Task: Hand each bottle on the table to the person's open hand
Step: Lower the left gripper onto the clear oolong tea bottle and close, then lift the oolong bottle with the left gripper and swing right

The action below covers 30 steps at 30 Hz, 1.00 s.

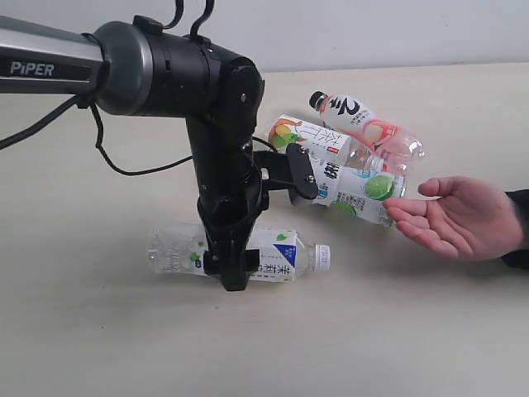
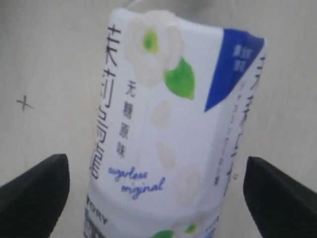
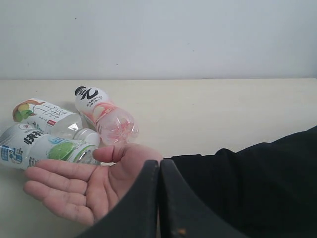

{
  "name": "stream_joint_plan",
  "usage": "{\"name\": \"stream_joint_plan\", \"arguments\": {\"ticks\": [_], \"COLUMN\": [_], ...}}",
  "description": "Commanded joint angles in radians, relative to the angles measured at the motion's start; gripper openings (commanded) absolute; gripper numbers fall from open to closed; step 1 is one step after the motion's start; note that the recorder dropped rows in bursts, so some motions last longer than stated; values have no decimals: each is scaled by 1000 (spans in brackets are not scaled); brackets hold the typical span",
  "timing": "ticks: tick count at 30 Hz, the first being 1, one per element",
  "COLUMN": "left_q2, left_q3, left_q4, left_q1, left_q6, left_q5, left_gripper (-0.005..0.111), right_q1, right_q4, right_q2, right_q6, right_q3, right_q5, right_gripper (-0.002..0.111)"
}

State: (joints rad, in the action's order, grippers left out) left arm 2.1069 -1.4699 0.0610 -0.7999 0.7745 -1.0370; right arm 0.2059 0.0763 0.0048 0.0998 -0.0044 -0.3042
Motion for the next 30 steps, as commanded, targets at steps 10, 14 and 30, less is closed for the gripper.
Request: {"name": "stream_joint_plan", "arguments": {"ticks": [10, 14, 30], "left_q2": [32, 30, -50], "left_q3": [-5, -5, -9], "left_q4": [-6, -6, -155], "left_q1": [-1, -1, -65], "left_q6": [-14, -51, -392], "left_q5": [-5, -28, -152], "left_gripper": [82, 44, 0], "right_q1": [-2, -2, -2], "right_q4": [0, 0, 0], "right_q2": [-5, -5, -5], "right_q6": [1, 1, 1], "right_q3": [4, 4, 4], "right_q5": [10, 10, 10], "right_gripper": [0, 0, 0]}}
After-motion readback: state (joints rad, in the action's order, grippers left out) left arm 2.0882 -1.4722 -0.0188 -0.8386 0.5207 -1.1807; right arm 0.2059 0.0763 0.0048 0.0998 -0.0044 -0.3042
